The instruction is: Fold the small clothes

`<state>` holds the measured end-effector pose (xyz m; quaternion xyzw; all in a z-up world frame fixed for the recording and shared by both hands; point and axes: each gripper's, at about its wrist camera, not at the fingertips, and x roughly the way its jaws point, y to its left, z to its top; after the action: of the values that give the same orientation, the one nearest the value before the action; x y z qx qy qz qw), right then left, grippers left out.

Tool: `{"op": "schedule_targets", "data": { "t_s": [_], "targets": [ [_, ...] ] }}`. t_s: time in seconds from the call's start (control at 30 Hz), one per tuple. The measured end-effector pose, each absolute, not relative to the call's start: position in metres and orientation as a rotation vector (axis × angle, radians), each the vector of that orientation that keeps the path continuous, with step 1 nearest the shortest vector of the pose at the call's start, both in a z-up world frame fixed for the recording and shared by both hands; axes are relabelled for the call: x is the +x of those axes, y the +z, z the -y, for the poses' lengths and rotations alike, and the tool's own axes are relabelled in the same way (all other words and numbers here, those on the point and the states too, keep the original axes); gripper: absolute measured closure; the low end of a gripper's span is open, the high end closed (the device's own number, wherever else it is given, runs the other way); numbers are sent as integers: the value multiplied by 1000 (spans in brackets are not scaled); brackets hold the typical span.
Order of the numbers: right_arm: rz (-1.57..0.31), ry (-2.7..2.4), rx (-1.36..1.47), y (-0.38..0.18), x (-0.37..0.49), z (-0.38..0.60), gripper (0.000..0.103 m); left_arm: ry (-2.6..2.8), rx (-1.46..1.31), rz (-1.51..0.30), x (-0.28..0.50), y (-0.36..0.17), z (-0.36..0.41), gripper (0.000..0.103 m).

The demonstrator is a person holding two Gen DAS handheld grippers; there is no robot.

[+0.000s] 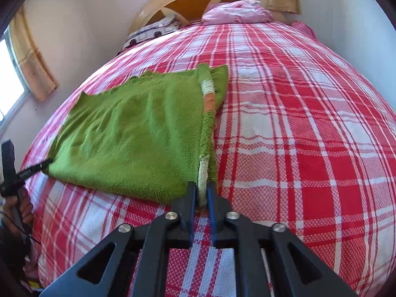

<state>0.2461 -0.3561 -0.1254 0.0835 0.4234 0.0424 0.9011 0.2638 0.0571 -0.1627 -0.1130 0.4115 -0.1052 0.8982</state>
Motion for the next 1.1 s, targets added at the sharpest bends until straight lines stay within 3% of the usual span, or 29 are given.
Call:
{"op": "schedule_targets", "data": {
  "t_s": [0.03, 0.07, 0.1, 0.17, 0.27, 0.47, 0.6, 0.77, 0.93, 1.1],
  "targets": [
    [-856, 55, 158, -119, 245, 357, 73, -210, -232, -856, 262, -162, -58, 91],
    [-823, 24, 136, -111, 243, 357, 57, -205, -234, -856, 261, -160, -60, 90],
    [-788, 10, 119, -102, 242, 356, 51, -194, -239, -851, 260, -156, -64, 87],
    [-730, 35, 96, -84, 247, 348, 51, -152, -248, -814, 258, -147, -72, 67],
    [-699, 135, 88, -69, 270, 327, 51, -111, -225, -752, 263, -133, -76, 49],
    [-819, 222, 36, -98, 351, 287, 51, -85, -134, -747, 296, -137, -45, 45],
    [-931, 73, 143, -137, 381, 324, 52, -33, -39, -785, 313, -155, -31, 44],
    [-905, 16, 117, -124, 369, 332, 51, -34, -85, -803, 312, -161, -41, 27],
    [-839, 151, 51, -97, 392, 291, 51, -57, -135, -825, 313, -165, -44, 23],
    [-954, 43, 115, -135, 442, 316, 51, -58, -160, -838, 313, -168, -46, 15]
  ]
}}
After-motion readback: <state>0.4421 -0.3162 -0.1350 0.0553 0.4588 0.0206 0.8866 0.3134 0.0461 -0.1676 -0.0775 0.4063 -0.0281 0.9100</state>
